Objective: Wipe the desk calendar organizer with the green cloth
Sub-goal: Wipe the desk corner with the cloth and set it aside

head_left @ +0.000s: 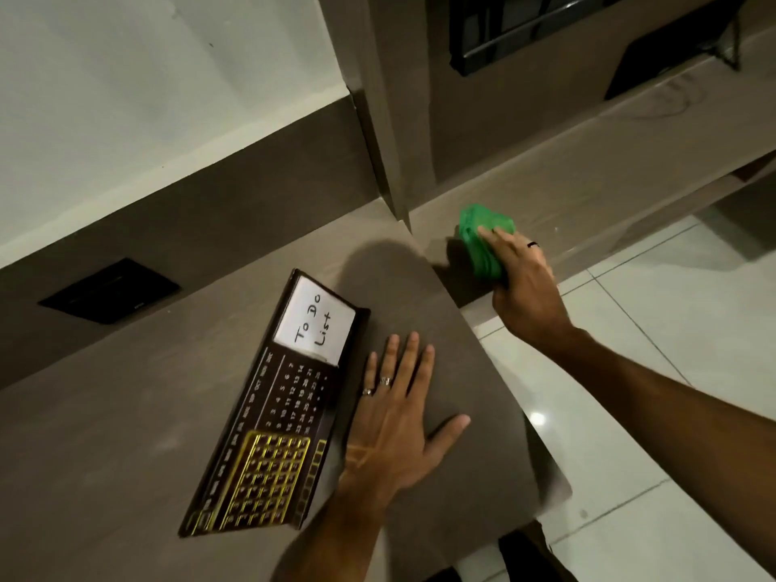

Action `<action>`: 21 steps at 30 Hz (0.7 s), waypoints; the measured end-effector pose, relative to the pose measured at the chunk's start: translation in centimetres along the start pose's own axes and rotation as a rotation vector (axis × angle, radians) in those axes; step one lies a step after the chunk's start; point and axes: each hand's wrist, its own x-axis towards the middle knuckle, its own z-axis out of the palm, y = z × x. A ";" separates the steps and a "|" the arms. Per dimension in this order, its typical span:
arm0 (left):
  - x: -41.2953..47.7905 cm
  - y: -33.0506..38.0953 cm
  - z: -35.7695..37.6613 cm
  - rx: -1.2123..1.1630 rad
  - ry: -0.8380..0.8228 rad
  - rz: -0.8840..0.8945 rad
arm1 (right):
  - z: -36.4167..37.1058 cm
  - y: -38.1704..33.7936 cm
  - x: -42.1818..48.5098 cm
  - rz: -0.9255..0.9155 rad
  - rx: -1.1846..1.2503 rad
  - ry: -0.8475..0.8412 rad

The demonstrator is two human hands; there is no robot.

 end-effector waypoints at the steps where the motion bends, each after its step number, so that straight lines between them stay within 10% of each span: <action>1: 0.1 0.0 0.3 -0.005 0.012 -0.002 | 0.6 0.1 0.6 -0.052 -0.144 0.001; 7: 0.0 0.0 0.2 -0.015 0.043 0.006 | 3.5 2.6 2.5 -0.275 -0.609 -0.268; 14: 0.1 -0.2 0.6 -0.031 0.061 0.009 | 3.8 3.1 3.4 -0.363 -0.602 -0.364; 21: -1.2 0.0 -1.4 -0.063 0.114 0.000 | 0.7 -3.0 2.0 -0.172 0.027 -0.196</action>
